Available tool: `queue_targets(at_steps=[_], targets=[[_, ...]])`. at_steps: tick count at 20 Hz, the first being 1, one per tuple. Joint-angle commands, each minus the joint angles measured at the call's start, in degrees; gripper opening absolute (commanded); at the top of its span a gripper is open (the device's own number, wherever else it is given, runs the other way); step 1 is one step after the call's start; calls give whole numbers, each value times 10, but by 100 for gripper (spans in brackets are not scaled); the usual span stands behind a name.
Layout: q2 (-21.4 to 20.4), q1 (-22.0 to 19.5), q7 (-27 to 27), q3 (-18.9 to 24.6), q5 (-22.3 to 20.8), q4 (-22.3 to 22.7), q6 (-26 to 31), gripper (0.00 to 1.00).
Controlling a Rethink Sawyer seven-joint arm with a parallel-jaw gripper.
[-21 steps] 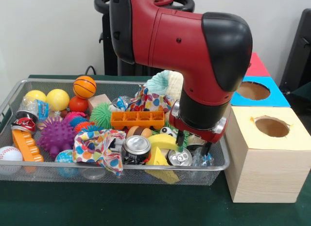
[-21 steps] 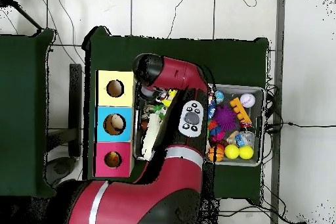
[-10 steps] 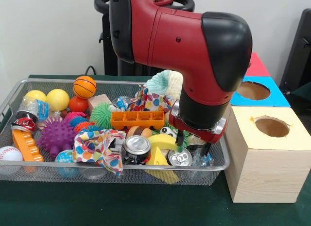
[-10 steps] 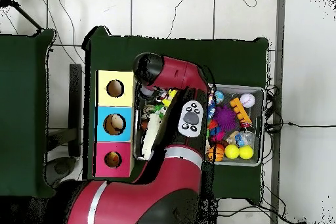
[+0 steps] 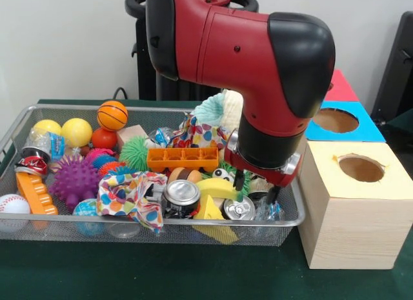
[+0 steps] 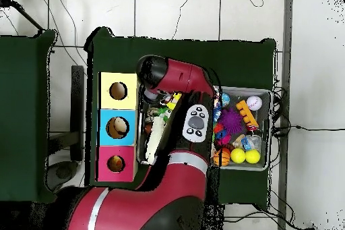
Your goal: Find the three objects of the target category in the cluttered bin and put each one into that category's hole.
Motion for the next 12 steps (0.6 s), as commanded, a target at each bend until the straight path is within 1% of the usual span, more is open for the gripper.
queue_targets(at_steps=[1,4,10,12], targets=[[-32,5,137,14,11,80,-12,100],[-32,6,139,14,11,82,-15,100],[-47,10,141,12,12,101,-14,100],[-38,6,137,15,10,98,-24,100]])
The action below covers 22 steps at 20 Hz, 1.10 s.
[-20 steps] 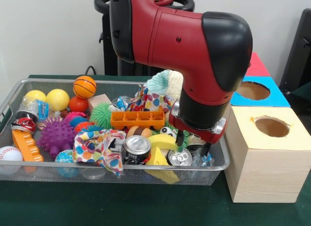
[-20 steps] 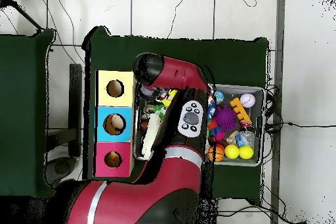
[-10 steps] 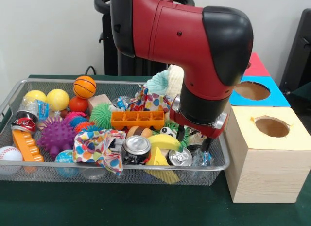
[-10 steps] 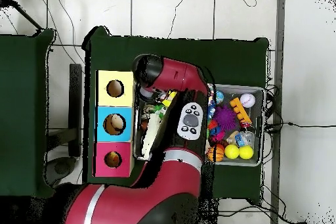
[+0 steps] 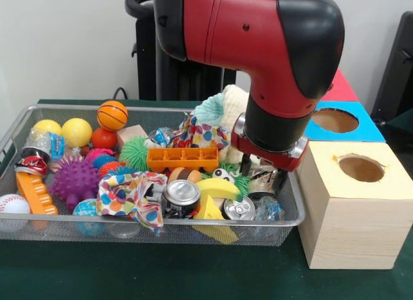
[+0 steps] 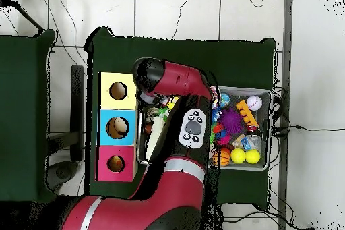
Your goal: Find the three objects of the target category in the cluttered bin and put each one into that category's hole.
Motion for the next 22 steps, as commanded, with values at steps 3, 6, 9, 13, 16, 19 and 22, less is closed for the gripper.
queue_targets(at_steps=[3,6,9,13,16,19,22], targets=[[15,-11,132,21,8,51,-48,100],[32,-11,138,24,8,50,-79,100],[35,-11,140,24,10,51,-83,100],[37,-12,137,23,11,47,-80,100],[42,-14,135,23,11,42,-82,100],[47,-15,132,22,10,37,-82,100],[59,-19,131,21,8,28,-90,100]])
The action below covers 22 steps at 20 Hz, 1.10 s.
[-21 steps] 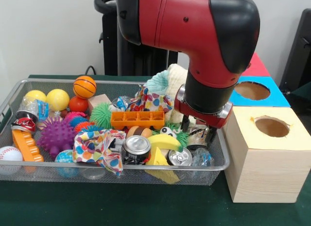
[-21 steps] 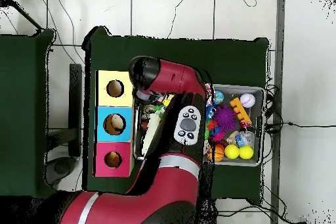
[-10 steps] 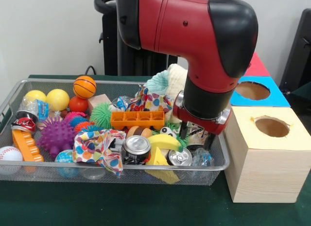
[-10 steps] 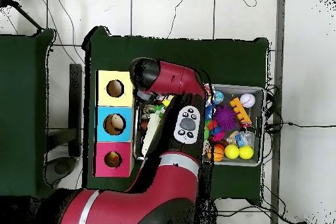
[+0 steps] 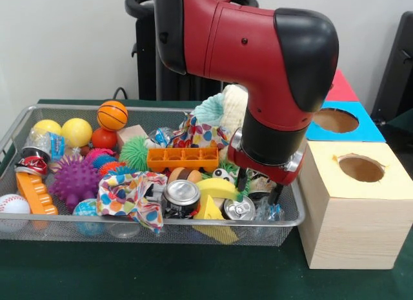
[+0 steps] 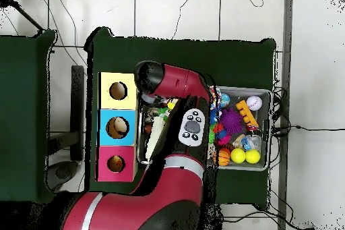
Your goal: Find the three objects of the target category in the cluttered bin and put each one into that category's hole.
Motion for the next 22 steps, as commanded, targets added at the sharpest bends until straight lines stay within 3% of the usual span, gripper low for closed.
queue_targets(at_steps=[1,8,22], targets=[[47,-21,129,23,6,25,-43,100],[82,-29,129,24,6,-7,-64,100],[116,-58,75,33,-7,-61,-56,100]])
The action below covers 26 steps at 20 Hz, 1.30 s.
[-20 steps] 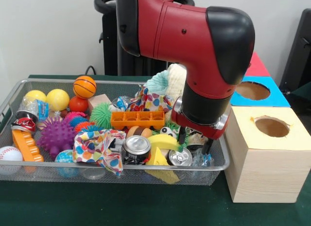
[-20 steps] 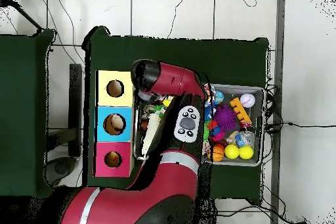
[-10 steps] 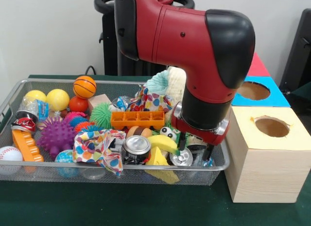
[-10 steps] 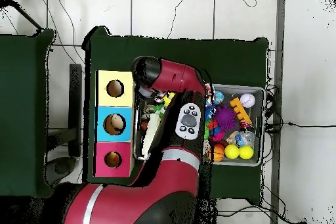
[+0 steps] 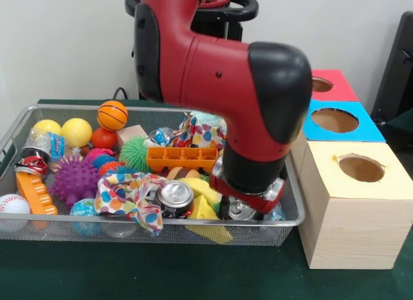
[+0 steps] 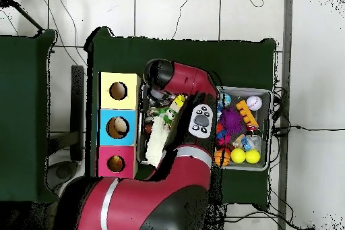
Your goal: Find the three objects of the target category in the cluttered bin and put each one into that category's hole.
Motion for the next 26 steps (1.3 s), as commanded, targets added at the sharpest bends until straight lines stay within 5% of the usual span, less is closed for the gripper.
queue_targets(at_steps=[1,13,26], targets=[[64,-35,69,33,-14,-13,-32,100],[63,-66,10,32,-46,-32,-15,100],[10,-138,-146,29,-117,-70,112,100]])
